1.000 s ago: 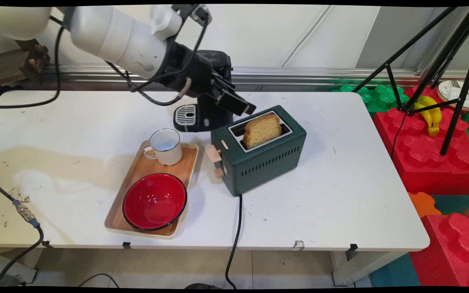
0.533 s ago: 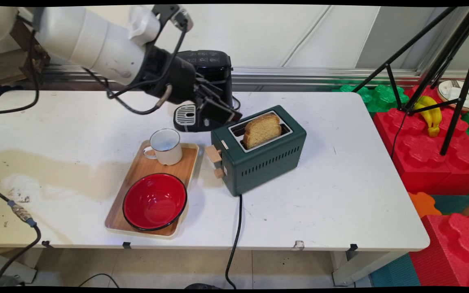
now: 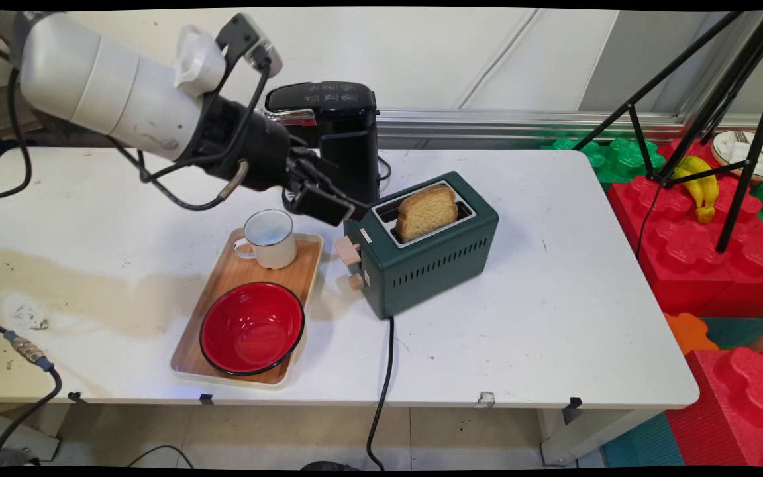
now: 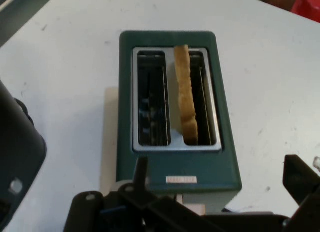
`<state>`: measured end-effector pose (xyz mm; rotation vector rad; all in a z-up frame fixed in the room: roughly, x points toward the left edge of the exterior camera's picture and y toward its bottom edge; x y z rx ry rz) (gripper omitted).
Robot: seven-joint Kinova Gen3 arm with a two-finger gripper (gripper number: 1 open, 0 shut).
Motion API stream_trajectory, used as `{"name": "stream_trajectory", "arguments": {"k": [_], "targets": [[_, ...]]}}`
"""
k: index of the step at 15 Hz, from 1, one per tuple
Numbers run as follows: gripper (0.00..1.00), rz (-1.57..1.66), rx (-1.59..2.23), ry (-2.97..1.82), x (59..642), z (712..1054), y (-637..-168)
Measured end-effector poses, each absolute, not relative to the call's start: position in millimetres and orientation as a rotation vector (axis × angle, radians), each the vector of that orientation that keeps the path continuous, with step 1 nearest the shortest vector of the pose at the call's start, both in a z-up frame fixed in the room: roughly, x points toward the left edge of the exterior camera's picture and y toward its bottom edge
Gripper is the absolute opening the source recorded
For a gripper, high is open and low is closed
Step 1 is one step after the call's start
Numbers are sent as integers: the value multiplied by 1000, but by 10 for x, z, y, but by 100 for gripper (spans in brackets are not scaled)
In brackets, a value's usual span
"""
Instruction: Press the toaster switch
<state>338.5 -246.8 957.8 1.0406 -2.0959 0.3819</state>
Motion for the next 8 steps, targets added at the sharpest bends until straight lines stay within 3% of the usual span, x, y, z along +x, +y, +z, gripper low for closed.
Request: {"name": "stream_trajectory", "arguments": {"k": [8], "targets": [[100,359,1064,-2098,3473,9449,-2320]]}}
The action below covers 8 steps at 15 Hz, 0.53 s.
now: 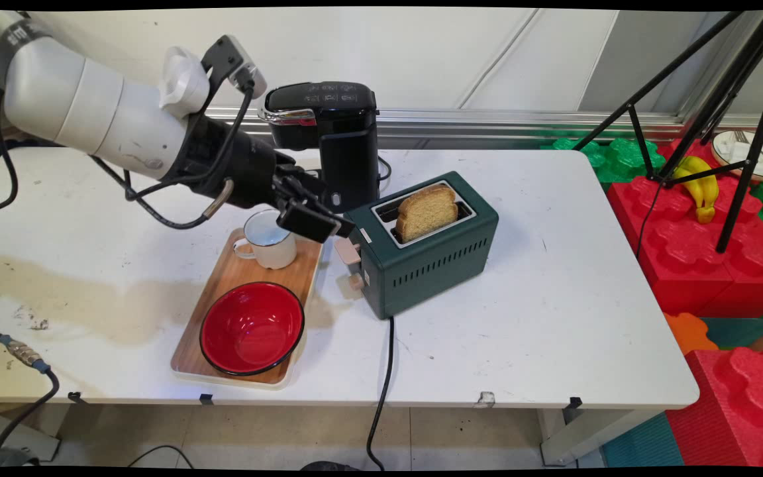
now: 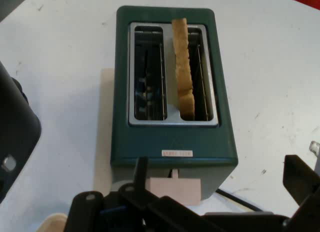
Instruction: Press the toaster switch
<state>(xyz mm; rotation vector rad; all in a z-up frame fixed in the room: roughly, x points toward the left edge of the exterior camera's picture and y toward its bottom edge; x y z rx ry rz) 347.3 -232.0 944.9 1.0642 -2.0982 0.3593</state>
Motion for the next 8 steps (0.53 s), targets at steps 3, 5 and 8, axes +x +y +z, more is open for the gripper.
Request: {"name": "stream_trajectory", "arguments": {"k": [3,5,8], "targets": [[100,356,1069,-2102,3503,9402,-2286],[0,354,1072,-2105,3517,9375,-2268],[0,352,1065,-2116,3531,9328,-2251]]}}
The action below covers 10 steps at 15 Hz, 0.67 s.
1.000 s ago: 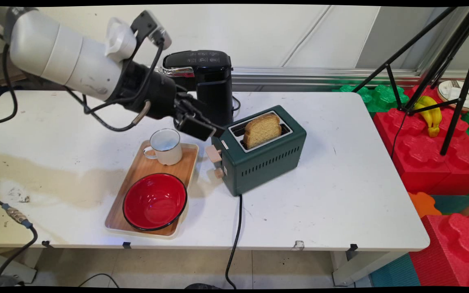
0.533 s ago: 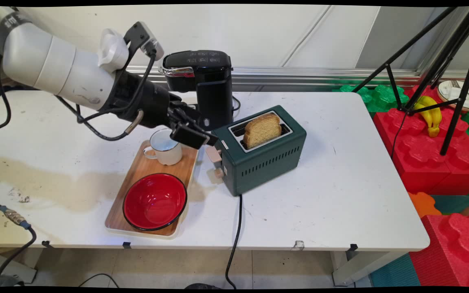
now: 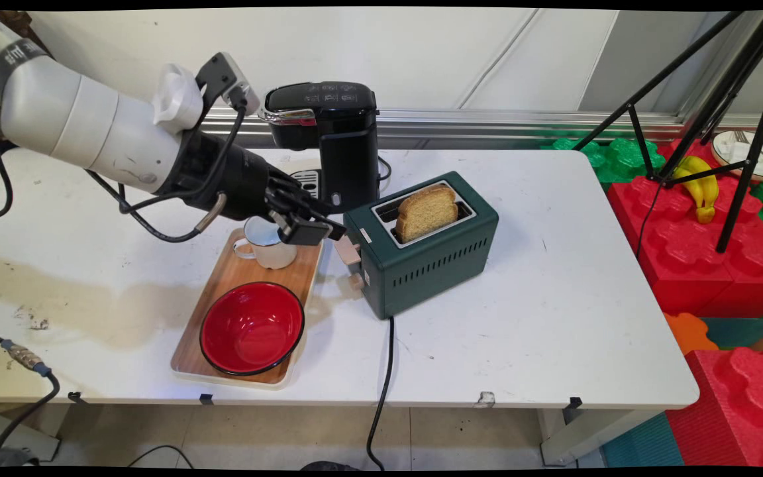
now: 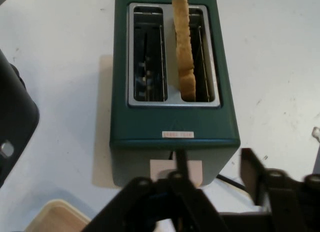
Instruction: Press the toaster switch
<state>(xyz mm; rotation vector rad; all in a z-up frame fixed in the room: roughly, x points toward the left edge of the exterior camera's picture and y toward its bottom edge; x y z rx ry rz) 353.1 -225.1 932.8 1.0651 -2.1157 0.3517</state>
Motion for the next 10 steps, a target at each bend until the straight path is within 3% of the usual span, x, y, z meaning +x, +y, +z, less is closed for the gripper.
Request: {"name": "stream_trajectory", "arguments": {"k": [10], "targets": [[0,371,1060,-2158,3528,9130,-2386]]}}
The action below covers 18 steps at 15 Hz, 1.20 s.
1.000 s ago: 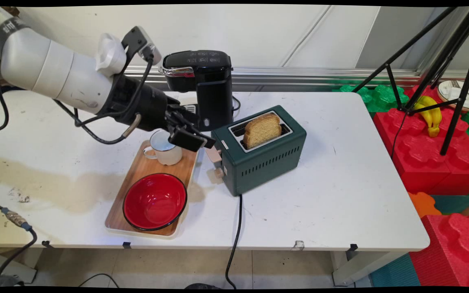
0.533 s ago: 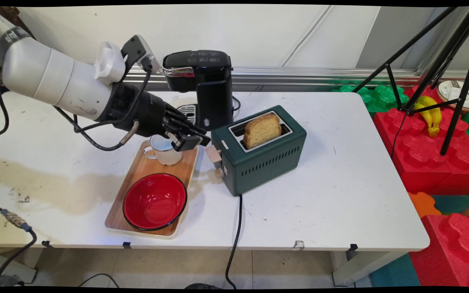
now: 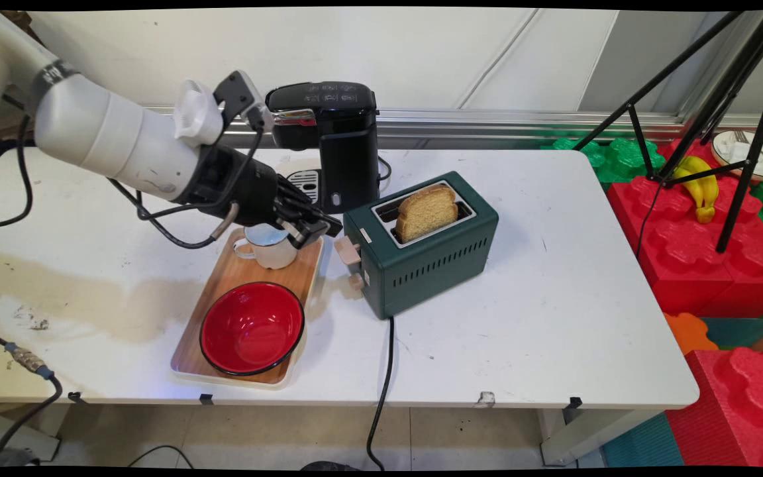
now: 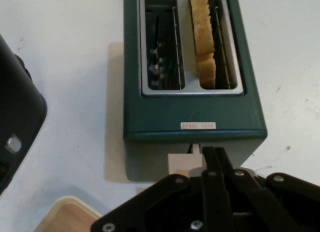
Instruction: Press the toaster switch
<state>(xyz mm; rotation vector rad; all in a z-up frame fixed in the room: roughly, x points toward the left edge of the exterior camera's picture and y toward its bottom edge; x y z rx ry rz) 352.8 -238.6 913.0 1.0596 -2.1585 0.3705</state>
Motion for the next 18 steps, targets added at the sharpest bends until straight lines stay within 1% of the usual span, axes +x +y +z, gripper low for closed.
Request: {"name": "stream_trajectory", "arguments": {"k": [18], "targets": [[0,336,1058,-2177,3350,8649,-2634]]}}
